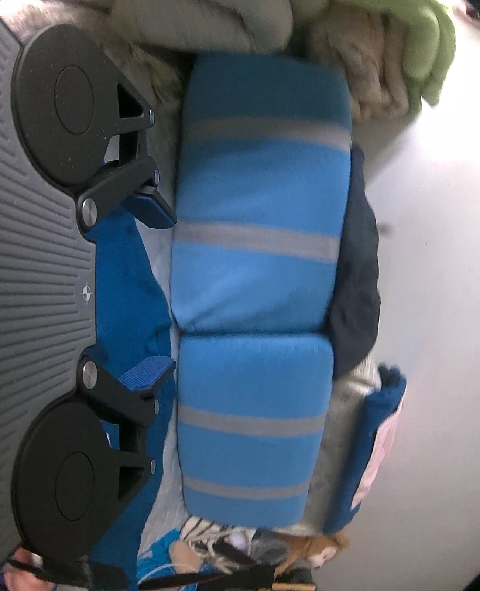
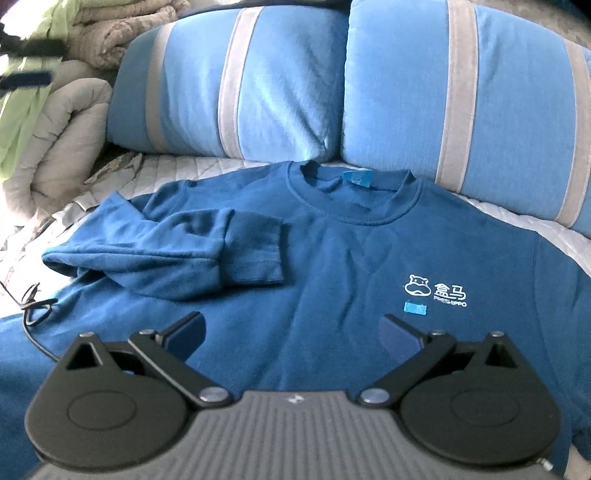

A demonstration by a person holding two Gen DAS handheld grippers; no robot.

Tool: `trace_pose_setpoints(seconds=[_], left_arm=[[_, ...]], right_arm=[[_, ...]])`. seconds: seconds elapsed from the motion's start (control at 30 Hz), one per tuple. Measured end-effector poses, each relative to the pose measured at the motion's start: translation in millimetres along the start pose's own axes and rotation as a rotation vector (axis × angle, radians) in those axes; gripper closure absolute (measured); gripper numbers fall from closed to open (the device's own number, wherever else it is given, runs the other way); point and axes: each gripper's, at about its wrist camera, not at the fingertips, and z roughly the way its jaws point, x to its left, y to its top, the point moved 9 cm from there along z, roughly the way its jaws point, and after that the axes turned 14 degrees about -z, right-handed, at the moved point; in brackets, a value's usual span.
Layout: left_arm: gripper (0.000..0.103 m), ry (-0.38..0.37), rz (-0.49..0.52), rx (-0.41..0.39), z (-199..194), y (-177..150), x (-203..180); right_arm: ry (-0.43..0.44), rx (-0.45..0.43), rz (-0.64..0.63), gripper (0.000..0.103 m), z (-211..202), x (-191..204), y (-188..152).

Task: Fold clothes
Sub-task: 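Move the open right tool to the sleeve cuff on the sweatshirt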

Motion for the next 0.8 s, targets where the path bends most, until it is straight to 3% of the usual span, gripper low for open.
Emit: trace_pose_setpoints(seconds=[0.37, 0.43, 0.57, 0.8], left_arm=[[0.027, 0.121, -0.051, -0.039, -46, -9, 86], [0.027, 0.123, -0.073, -0.03, -49, -17, 97], [0.027, 0.121, -0.122, -0.013, -50, -32, 115], [0.027, 0.122, -0.176, 0.023, -46, -59, 138]], right_arm=[[0.068, -0.064, -0.104, 0.0, -12, 20, 13], [0.014, -0.042, -0.198, 0.0, -11, 24, 14], [0.007, -0.016, -0.379, 0.002, -9, 36, 20], [0.108, -0.041, -0.645, 0.011, 1, 64, 37]])
